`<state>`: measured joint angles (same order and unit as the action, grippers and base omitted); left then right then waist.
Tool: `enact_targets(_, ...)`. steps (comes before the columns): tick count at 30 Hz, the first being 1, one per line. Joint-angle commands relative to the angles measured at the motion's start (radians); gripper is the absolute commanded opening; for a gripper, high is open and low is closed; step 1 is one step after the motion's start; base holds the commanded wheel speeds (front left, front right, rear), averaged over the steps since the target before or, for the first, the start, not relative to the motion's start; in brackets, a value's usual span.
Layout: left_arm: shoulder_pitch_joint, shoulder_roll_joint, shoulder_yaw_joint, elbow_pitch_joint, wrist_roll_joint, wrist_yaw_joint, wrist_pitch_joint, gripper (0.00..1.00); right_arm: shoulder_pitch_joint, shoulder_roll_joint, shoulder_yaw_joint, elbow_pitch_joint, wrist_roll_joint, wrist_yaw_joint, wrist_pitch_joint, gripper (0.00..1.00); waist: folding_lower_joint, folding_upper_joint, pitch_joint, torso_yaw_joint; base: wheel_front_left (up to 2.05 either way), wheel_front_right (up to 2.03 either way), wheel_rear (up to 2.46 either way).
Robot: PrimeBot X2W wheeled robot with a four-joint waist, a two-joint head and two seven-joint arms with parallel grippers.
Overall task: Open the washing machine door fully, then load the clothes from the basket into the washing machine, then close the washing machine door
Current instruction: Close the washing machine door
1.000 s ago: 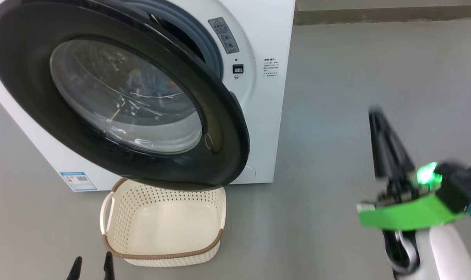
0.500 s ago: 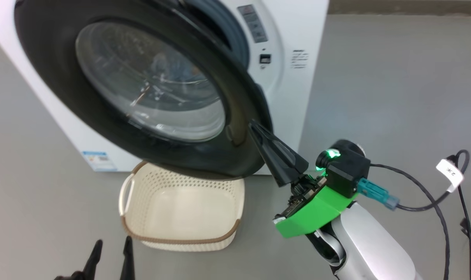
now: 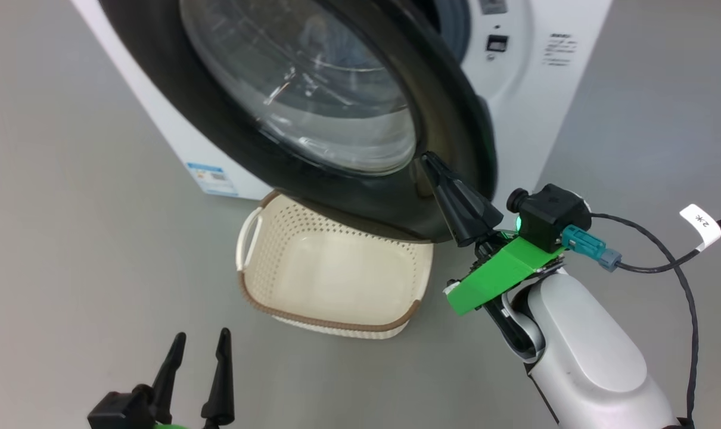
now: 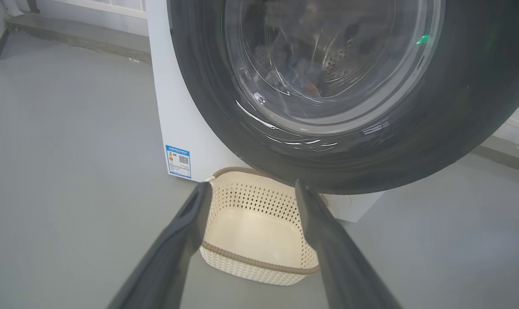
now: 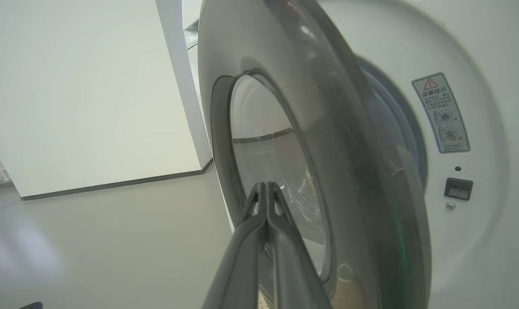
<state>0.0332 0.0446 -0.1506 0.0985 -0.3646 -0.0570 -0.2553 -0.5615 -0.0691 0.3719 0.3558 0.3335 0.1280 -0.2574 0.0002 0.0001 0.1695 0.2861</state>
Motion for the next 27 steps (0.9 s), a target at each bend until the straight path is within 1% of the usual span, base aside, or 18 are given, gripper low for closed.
enact_targets(1,-0.041,0.006,0.031,-0.020,-0.008,0.008,-0.006,1.00,-0.027,0.018,0.007,-0.017,-0.015,0.003,-0.004,0.00,-0.0002,-0.0001,0.054,0.064,0.00,0.00,0.00)
enact_targets(5,-0.043,0.006,0.030,-0.022,-0.015,0.011,-0.006,1.00,-0.033,0.011,-0.008,-0.005,-0.019,0.003,-0.004,0.00,-0.0002,-0.0001,0.060,0.084,0.00,0.00,0.00)
enact_targets(8,-0.040,0.006,0.030,-0.023,-0.017,0.011,-0.006,1.00,-0.040,0.007,-0.012,-0.003,-0.022,0.003,-0.004,0.00,-0.0002,-0.0001,0.068,0.087,0.00,0.00,0.00)
enact_targets(27,-0.058,0.006,0.022,-0.012,-0.040,0.003,-0.006,1.00,-0.124,-0.040,-0.056,-0.002,-0.061,0.003,-0.004,0.00,-0.0002,-0.0001,0.144,0.064,0.00,0.00,0.00)
